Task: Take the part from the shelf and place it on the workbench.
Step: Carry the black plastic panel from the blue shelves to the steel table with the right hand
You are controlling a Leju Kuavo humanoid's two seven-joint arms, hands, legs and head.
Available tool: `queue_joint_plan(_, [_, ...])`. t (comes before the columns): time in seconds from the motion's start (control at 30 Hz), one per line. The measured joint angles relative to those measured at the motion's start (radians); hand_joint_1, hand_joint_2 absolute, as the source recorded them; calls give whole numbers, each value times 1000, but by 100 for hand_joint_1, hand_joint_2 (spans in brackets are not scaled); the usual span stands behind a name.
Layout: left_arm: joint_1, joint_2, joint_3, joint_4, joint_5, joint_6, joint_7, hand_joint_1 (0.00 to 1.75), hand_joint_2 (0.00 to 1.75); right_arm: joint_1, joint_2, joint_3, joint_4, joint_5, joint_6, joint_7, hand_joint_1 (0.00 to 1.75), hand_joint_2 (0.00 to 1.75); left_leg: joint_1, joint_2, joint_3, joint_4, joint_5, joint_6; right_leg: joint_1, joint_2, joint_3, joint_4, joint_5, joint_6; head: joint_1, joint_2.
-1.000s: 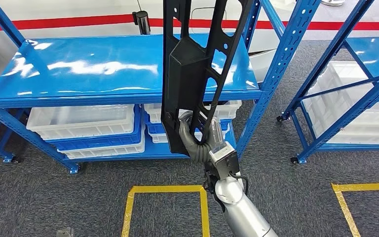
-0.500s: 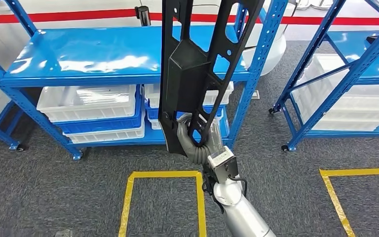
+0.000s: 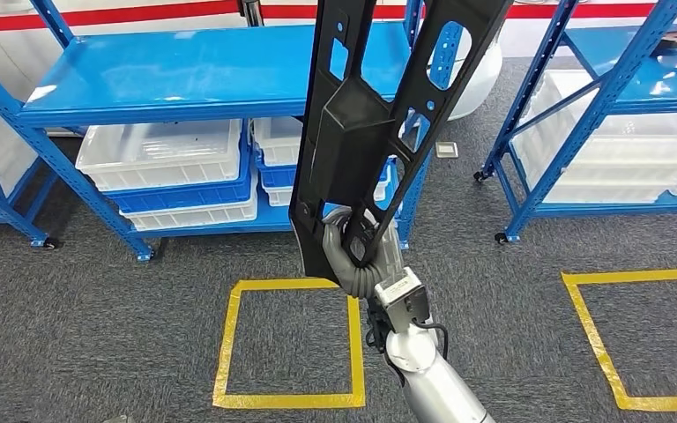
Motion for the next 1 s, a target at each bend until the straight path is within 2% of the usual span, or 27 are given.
queue_joint_plan(0.03, [1, 0, 0, 0, -4, 2, -4, 0, 175, 0, 0, 1, 0, 0, 0, 0, 175, 175, 1, 0, -15, 64, -49, -5, 3, 0, -14, 0, 12, -5, -1, 0])
queue_joint_plan(0.07, [1, 0, 0, 0, -8, 4, -8, 0, 175, -1, 0, 2, 0, 1, 1, 0, 175, 175, 2, 0, -26, 128, -78, -8, 6, 0, -28, 1, 24, -7, -2, 0])
queue_joint_plan(0.1, [1, 0, 0, 0, -12, 6, -11, 0, 175, -1, 0, 4, 0, 4, 1, 1, 175, 175, 3, -1, -26, 173, -85, -9, 8, -1, -43, 2, 35, -7, -1, 0])
queue_joint_plan(0.13, [1, 0, 0, 0, -15, 7, -12, 0, 175, -1, 0, 5, 0, 8, 1, 2, 175, 175, 4, -1, -9, 184, -74, -9, 9, 0, -56, 3, 45, -5, -2, 0])
queue_joint_plan(0.17, [0, 0, 0, 0, -18, 7, -12, 0, 175, -1, 0, 6, 0, 14, 0, 4, 175, 175, 4, -1, 29, 157, -53, -7, 9, 0, -68, 5, 54, -2, -2, 0])
queue_joint_plan(0.2, [-1, 0, 0, 0, -19, 7, -12, 0, 175, -2, 0, 6, 0, 20, -1, 6, 175, 175, 4, -1, 80, 95, -42, -4, 9, 1, -78, 6, 62, 1, -2, 0])
queue_joint_plan(0.23, [-4, 0, 0, 0, -21, 7, -12, 0, 175, -3, 0, 7, 0, 25, -2, 8, 175, 175, 3, -3, 133, 26, -44, 0, 10, 1, -85, 6, 70, 6, -1, 0])
queue_joint_plan(0.27, [-6, 0, 0, 0, -23, 7, -12, 0, 175, -5, 0, 7, -1, 28, -2, 9, 175, 175, -1, -5, 172, -29, -50, 5, 10, 1, -88, 5, 76, 11, 0, 0])
queue_joint_plan(0.3, [-9, 0, 0, 0, -24, 7, -12, 0, 175, -8, 0, 8, -2, 30, -2, 10, 175, 175, -5, -6, 192, -63, -62, 11, 10, 1, -89, 4, 82, 16, 0, 0])
queue_joint_plan(0.33, [-10, 1, 0, 0, -24, 7, -12, 0, 175, -12, 0, 10, -2, 31, -2, 10, 175, 175, -10, -7, 197, -73, -65, 17, 10, 0, -89, 2, 87, 23, -1, 0])
queue_joint_plan(0.4, [-11, 2, -1, 0, -24, 6, -12, 0, 175, -17, 0, 13, -3, 31, -3, 10, 175, 175, -13, -4, 194, -88, -51, 33, 12, -1, -93, -1, 96, 35, -6, 0])
queue_joint_plan(0.43, [-11, 2, -1, 0, -24, 6, -12, 0, 175, -19, -1, 14, -3, 31, -3, 10, 175, 175, -12, -2, 193, -97, -39, 41, 13, 0, -102, 7, 90, 38, -6, 0])
queue_joint_plan(0.47, [-12, 1, -1, 0, -24, 6, -12, 0, 175, -20, -2, 15, -3, 31, -3, 11, 175, 175, -10, 0, 189, -106, -26, 48, 14, 0, -119, 37, 69, 34, -5, 0])
queue_joint_plan(0.53, [-13, -1, 0, 0, -24, 6, -12, 0, 175, -23, -5, 16, -4, 31, -3, 11, 175, 175, -11, 2, 170, -114, -6, 56, 14, 2, -175, 159, -4, 22, -2, 0])
queue_joint_plan(0.57, [-13, -1, 0, 0, -24, 6, -11, 0, 175, -22, -6, 17, -3, 31, -3, 11, 175, 175, -13, 2, 159, -113, 2, 57, 14, 2, -202, 230, -38, 19, 0, 0])
queue_joint_plan(0.6, [-12, -1, 0, 0, -24, 6, -11, 0, 175, -21, -9, 18, -3, 31, -3, 11, 175, 175, -15, 2, 149, -112, 9, 56, 13, 2, -216, 277, -58, 21, 0, 0])
queue_joint_plan(0.63, [-12, -1, 0, 0, -24, 6, -11, 0, 175, -20, -11, 18, -3, 31, -3, 11, 175, 175, -16, 2, 140, -112, 15, 55, 13, 2, -209, 286, -62, 27, 0, 0])
queue_joint_plan(0.67, [-12, -1, 0, 0, -24, 6, -11, 0, 175, -19, -13, 19, -3, 31, -3, 11, 175, 175, -17, 0, 133, -111, 20, 52, 13, 2, -179, 248, -51, 34, 0, 0])
queue_joint_plan(0.7, [-11, -1, 0, 0, -24, 6, -11, 0, 175, -19, -14, 19, -3, 31, -3, 11, 175, 175, -18, -4, 128, -110, 24, 49, 13, 6, -129, 172, -30, 41, 1, 0])
queue_joint_plan(0.73, [-11, -1, 0, 0, -24, 6, -11, 0, 175, -20, -14, 19, -3, 32, -3, 12, 175, 175, -18, -9, 124, -107, 28, 45, 13, 16, -79, 94, -12, 43, 1, 0])
queue_joint_plan(0.77, [-12, -1, 0, 0, -24, 6, -11, 0, 175, -20, -14, 20, -3, 32, -3, 12, 175, 175, -21, -13, 120, -105, 31, 41, 15, 24, -40, 30, 4, 41, 1, 0])
queue_joint_plan(0.8, [-12, -1, 0, 0, -24, 6, -11, 0, 175, -22, -14, 21, -3, 33, -4, 12, 175, 175, -22, -16, 117, -102, 34, 36, 16, 31, -18, -6, 13, 37, 0, 0])
queue_joint_plan(0.87, [-12, -1, 0, 0, -24, 6, -7, 0, 175, -22, -13, 22, -3, 37, -7, 14, 175, 175, -23, -21, 111, -99, 41, 26, 18, 27, -15, -15, 21, 27, -1, 0])
queue_joint_plan(0.93, [-12, -1, 0, 0, -25, 7, -2, 0, 175, -23, -13, 22, -4, 43, -9, 14, 175, 175, -18, -25, 102, -88, 35, 15, 8, 14, -17, -16, 29, 15, -2, 0])
queue_joint_plan(0.97, [-11, -1, 0, 0, -25, 7, -1, 0, 175, -23, -13, 23, -4, 46, -10, 15, 175, 175, -15, -24, 89, -61, 15, 9, 3, 7, -16, -17, 33, 8, -3, 0])
queue_joint_plan(1.0, [-11, -1, -1, 0, -25, 7, 0, 0, 175, -23, -12, 23, -4, 48, -10, 15, 175, 175, -12, -20, 68, -12, -17, 3, -1, 0, -17, -18, 35, 4, -5, 0])
